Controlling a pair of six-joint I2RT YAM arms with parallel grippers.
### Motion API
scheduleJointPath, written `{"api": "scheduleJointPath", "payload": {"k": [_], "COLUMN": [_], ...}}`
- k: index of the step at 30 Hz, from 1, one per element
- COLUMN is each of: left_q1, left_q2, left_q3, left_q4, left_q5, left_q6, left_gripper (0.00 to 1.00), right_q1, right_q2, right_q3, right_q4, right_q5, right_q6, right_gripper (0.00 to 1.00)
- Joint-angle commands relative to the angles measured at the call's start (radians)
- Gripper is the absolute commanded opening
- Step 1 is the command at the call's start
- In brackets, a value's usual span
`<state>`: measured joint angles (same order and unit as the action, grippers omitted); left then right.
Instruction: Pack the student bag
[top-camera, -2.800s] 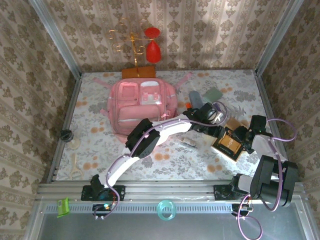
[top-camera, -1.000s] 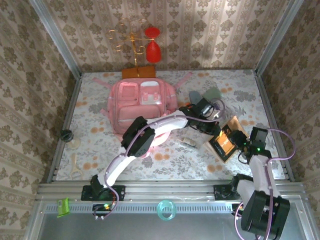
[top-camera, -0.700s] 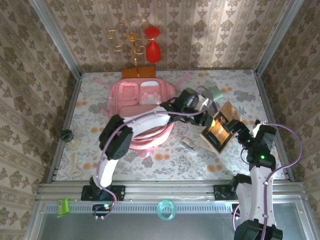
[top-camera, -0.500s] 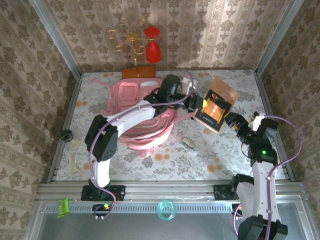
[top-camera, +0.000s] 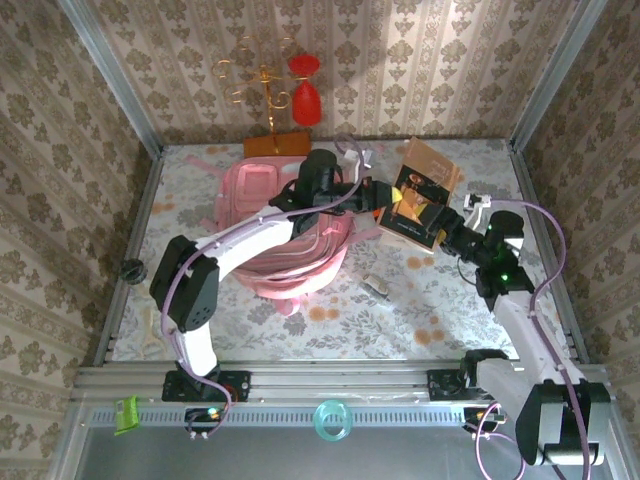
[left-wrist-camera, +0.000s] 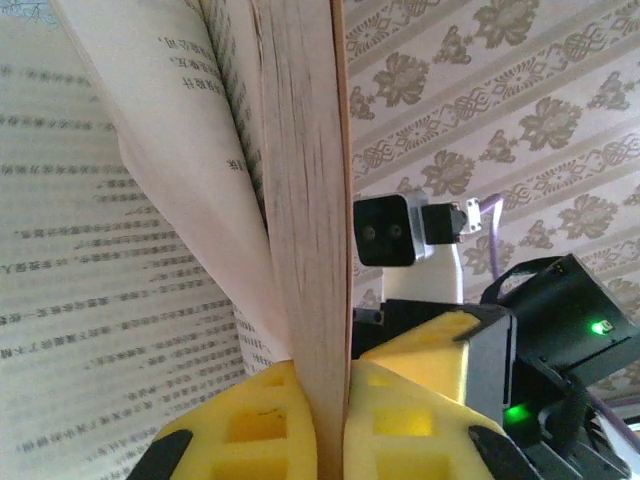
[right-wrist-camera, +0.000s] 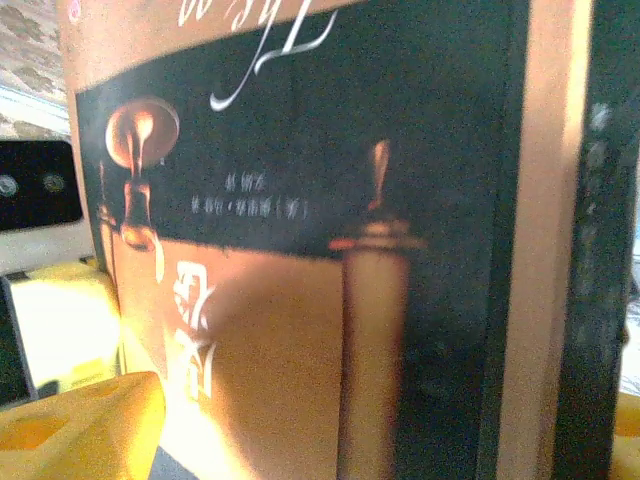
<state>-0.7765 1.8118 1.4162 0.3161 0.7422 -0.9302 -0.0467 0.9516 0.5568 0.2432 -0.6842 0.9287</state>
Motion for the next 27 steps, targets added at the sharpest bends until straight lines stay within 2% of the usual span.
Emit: {"api": "scheduleJointPath", "payload": {"k": [1, 5, 8, 11, 13, 15, 18, 20, 22, 24, 27], "left_q1": [0.017, 0.034, 0.056, 0.076, 0.094, 0.112, 0.115, 0.106, 0.1, 0.093, 0.062], "left_q2": [-0.059, -0.063, -0.078, -0.094, -0.13, -0.187, -0.298, -0.365, -0.418, -0.453, -0.485], "left_q3": [-0.022, -0.067, -0.116, -0.14, -0.169, -0.214, -0.25, -0.271, -0.299, -0.315, -0.347], "left_q4": [0.147, 0.145, 0.132, 0.064, -0.011, -0.147, -0.437, -0.614, -0.734, -0.843, -0.973], "left_q5": [0.025, -0.002, -0.045, -0.069, -0.093, -0.195, -0.427, -0.605, -0.726, -0.786, -0.788], "left_q6": [-0.066, -0.07, -0.059, 0.003, 0.089, 0.222, 0.504, 0.679, 0.812, 0.927, 1.139], "left_gripper": [0.0, 0.02, 0.15, 0.38, 0.49, 0.56, 0.61, 0.63, 0.68, 0.69, 0.69], "right_q1": [0.024, 0.053, 0.053, 0.053, 0.051, 0.049, 0.048, 0.056, 0.07, 0.083, 0.089], "right_q2": [0.023, 0.027, 0.002, -0.011, -0.005, 0.008, 0.052, 0.09, 0.12, 0.14, 0.165], "right_q3": [0.012, 0.033, 0.038, 0.047, 0.081, 0.12, 0.162, 0.172, 0.172, 0.177, 0.185], "right_q4": [0.217, 0.229, 0.179, 0.123, 0.025, -0.078, -0.18, -0.186, -0.169, -0.167, -0.171], "right_q5": [-0.012, 0.024, 0.08, 0.121, 0.14, 0.147, 0.123, 0.096, 0.079, 0.077, 0.074], "right_q6": [0.056, 0.061, 0.046, 0.026, -0.014, -0.06, -0.107, -0.119, -0.127, -0.148, -0.173], "right_gripper": [0.68, 0.39, 0.2, 0.01, 0.0, 0.0, 0.0, 0.0, 0.0, 0.0, 0.0]}}
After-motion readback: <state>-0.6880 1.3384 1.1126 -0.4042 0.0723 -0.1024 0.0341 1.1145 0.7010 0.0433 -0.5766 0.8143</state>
